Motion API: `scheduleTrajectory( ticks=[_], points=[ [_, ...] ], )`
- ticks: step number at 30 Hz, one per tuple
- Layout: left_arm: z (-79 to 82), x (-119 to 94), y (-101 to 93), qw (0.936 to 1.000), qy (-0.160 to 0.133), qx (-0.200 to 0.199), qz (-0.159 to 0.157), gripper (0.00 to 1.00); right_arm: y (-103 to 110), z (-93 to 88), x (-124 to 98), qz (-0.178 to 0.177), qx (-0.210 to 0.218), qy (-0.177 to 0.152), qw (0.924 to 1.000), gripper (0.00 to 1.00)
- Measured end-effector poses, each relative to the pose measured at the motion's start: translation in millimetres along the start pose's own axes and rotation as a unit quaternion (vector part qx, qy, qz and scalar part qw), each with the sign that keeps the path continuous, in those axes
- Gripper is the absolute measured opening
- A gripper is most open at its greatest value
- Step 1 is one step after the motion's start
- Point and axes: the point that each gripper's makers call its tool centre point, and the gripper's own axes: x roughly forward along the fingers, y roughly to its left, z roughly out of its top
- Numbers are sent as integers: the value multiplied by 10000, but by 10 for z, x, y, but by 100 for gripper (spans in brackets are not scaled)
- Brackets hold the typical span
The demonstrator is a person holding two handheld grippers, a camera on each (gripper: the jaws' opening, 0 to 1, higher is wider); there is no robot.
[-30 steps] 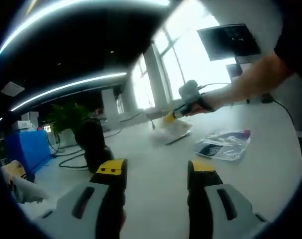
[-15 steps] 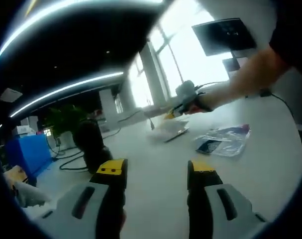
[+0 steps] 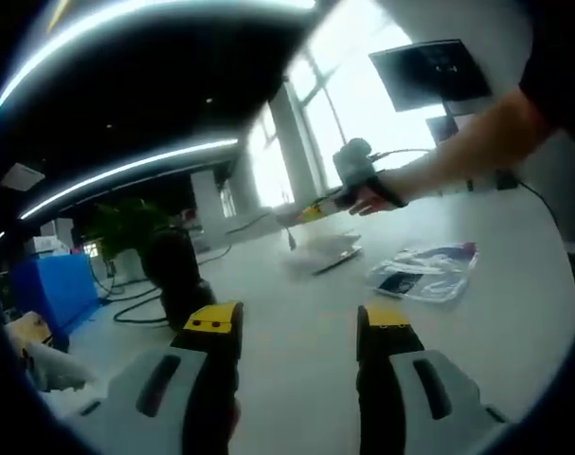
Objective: Clip sheet goods on table flip sheet goods clip sheet goods scan sheet goods put sheet goods back to table
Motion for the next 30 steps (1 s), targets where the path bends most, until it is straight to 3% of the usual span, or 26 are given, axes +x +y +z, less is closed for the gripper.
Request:
scheduleTrajectory(
  ticks=[3,5,6,8,11,17,19,24,30],
  points=[
    [21,-28,23,10000,5,-8,-1,41,192,-114,56,233,136,110,9996,69],
    [14,-27,16,10000,6,-8,-3,41,277,-213,76,412,23,223,9989,74],
    [14,-26,16,10000,6,-6,-3,41,319,-306,77,510,-122,428,9977,76],
    [11,-26,18,10000,11,-2,4,41,354,-383,93,548,-13,495,9973,80],
    [23,-36,39,10000,18,-3,12,41,330,-496,99,496,342,635,9962,82],
    [13,-35,37,10000,24,7,10,41,399,-549,70,582,379,604,9958,79],
    [17,-37,41,10000,23,2,13,41,440,-628,18,591,227,732,9953,79],
    [18,-42,38,10000,23,6,12,41,391,-717,44,602,642,779,9931,79],
    [15,-44,45,10000,18,2,20,41,456,-741,-11,582,765,827,9919,78]
  ],
)
